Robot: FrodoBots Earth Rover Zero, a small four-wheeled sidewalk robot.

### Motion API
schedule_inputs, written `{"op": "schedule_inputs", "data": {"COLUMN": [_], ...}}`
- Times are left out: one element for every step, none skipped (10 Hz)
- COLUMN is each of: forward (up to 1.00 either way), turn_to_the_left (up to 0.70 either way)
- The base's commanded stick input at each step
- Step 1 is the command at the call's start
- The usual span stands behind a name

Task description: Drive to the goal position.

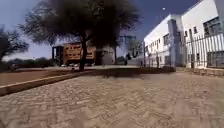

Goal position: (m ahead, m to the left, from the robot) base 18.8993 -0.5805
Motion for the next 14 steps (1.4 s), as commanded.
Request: {"op": "schedule_inputs", "data": {"forward": [1.00,1.00,1.00,1.00,1.00,1.00,1.00,1.00,1.00,1.00,1.00,1.00,1.00,1.00], "turn_to_the_left": [0.00,0.00,0.00,0.00,0.00,0.00,0.00,0.00,0.00,0.00,0.00,0.00,0.00,0.00]}}
